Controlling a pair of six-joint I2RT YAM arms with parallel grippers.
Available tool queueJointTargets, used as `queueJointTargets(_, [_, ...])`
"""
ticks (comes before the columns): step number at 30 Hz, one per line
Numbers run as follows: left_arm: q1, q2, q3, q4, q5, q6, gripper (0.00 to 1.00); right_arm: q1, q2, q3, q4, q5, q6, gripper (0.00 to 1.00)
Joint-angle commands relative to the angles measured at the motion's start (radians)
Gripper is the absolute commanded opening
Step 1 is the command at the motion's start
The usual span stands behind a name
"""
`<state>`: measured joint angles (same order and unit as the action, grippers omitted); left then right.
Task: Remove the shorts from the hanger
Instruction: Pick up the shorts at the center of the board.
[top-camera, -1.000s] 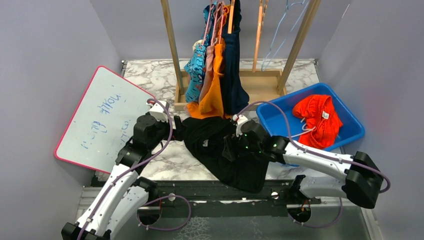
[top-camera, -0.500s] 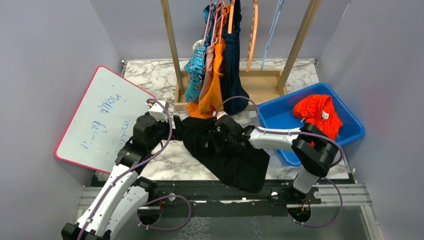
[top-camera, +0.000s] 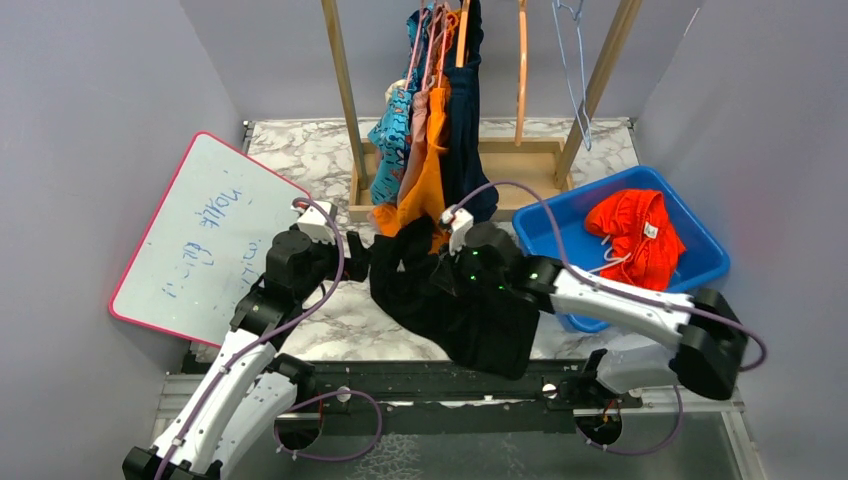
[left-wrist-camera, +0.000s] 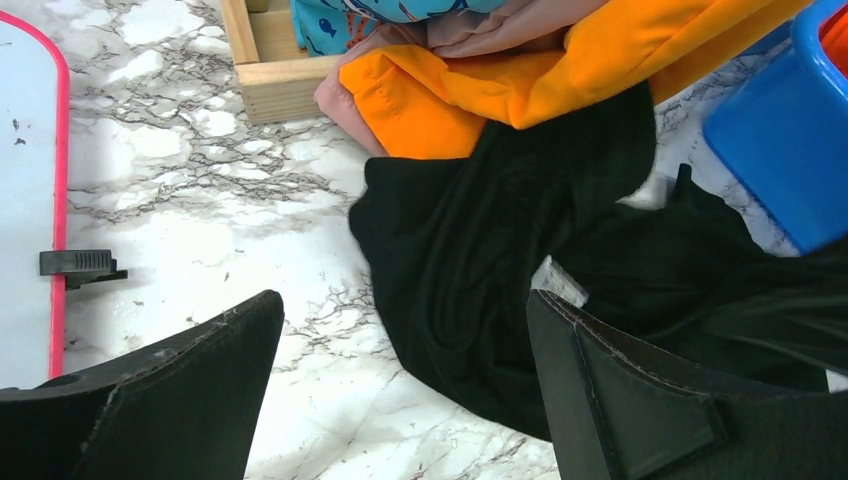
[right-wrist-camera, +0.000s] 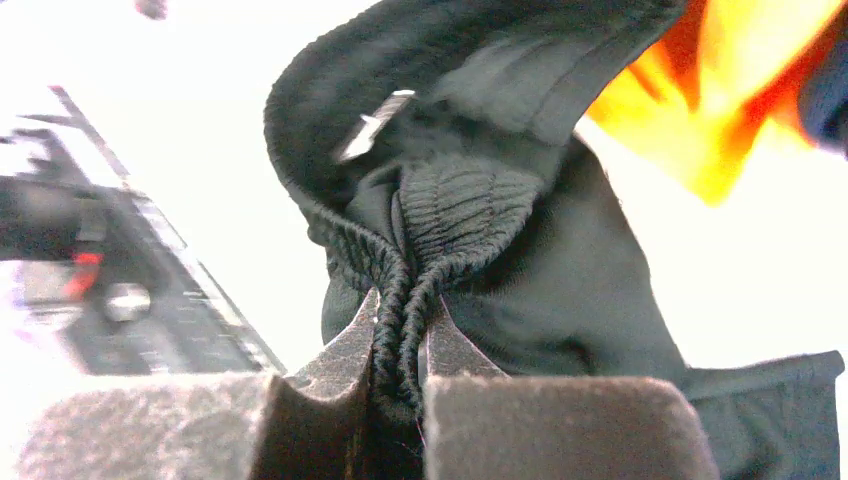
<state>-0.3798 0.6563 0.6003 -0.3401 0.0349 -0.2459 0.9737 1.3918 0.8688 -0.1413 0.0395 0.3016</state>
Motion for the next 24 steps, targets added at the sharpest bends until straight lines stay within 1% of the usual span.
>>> queueJointTargets(1, [-0.001, -0.026, 0.027, -0.002, -0.031, -0.001, 0.94, 0.005, -0.224, 0.008, 0.183, -0.202, -0.025, 0.01])
queueJointTargets(6, [0.0, -0.062, 0.028, -0.001, -0.054, -0.008, 0.94, 0.004, -0.374, 0.048, 0.241, -0.242, -0.083, 0.01])
queueJointTargets(8, [0.0, -0.075, 0.026, -0.001, -0.066, -0.01, 0.94, 0.004, -0.409, 0.027, 0.27, -0.271, -0.108, 0.01])
queueJointTargets(10, [-0.001, -0.085, 0.023, -0.001, -0.072, -0.01, 0.94, 0.004, -0.42, -0.015, 0.279, -0.265, -0.118, 0.01])
queueJointTargets(12, [0.0, -0.087, 0.023, -0.002, -0.073, -0.01, 0.94, 0.004, -0.412, -0.074, 0.213, -0.173, -0.077, 0.01])
queueJointTargets(13, [0.001, -0.087, 0.023, -0.001, -0.073, -0.01, 0.94, 0.005, -0.408, -0.098, 0.162, -0.09, -0.04, 0.01])
queueJointTargets(15, [0.0, -0.084, 0.023, -0.002, -0.068, -0.01, 0.94, 0.005, -0.417, -0.154, 0.019, 0.084, 0.124, 0.01])
queueJointTargets(16, [0.0, -0.082, 0.023, -0.002, -0.066, -0.01, 0.94, 0.005, -0.429, -0.19, -0.038, 0.146, 0.193, 0.01])
queueJointTargets(18, [0.001, -0.075, 0.023, -0.002, -0.063, -0.01, 0.94, 0.005, -0.469, -0.26, -0.094, 0.152, 0.242, 0.01])
queueJointTargets(20, [0.0, -0.066, 0.024, -0.001, -0.053, -0.008, 0.94, 0.005, -0.516, -0.31, -0.129, 0.129, 0.263, 0.07])
queueJointTargets(21, [0.001, -0.061, 0.023, -0.001, -0.044, -0.009, 0.94, 0.005, -0.534, -0.317, -0.158, 0.125, 0.275, 0.12])
queueJointTargets(22, [-0.001, -0.055, 0.023, 0.001, -0.037, -0.008, 0.94, 0.005, -0.548, -0.315, -0.195, 0.121, 0.284, 0.18])
queueJointTargets(24, [-0.001, -0.038, 0.022, 0.005, -0.026, -0.003, 0.95, 0.005, -0.562, -0.302, -0.253, 0.106, 0.287, 0.39])
